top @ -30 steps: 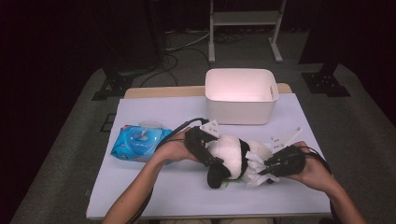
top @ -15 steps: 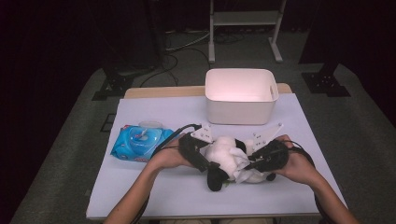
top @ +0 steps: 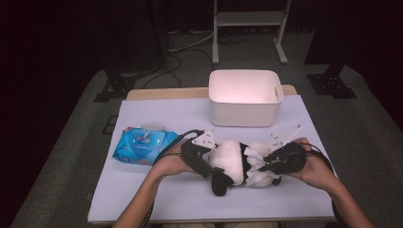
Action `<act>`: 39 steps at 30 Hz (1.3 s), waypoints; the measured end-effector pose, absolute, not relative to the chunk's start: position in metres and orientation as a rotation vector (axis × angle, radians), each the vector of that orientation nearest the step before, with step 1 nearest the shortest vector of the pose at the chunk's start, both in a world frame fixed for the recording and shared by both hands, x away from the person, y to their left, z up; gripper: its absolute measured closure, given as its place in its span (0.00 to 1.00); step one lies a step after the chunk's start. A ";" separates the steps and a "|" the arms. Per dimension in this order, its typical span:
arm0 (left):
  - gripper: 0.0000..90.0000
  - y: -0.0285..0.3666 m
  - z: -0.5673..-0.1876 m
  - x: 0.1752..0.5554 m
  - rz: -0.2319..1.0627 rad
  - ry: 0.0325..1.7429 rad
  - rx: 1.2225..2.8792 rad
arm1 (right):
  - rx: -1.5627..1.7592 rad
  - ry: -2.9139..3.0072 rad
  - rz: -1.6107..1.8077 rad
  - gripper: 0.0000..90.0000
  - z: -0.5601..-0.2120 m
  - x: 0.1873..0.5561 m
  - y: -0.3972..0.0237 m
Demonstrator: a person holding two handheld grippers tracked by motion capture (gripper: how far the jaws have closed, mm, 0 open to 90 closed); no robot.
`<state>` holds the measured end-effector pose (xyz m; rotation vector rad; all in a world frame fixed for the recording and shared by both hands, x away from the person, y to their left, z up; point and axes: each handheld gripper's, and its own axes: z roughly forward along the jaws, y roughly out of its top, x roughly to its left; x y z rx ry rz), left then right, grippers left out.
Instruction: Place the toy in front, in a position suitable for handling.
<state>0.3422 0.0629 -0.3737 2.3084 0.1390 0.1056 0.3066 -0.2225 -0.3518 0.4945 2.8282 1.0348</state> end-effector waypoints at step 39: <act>0.17 0.073 -0.370 0.343 0.074 0.192 2.298 | 0.510 2.832 1.016 0.85 -0.357 0.311 -0.222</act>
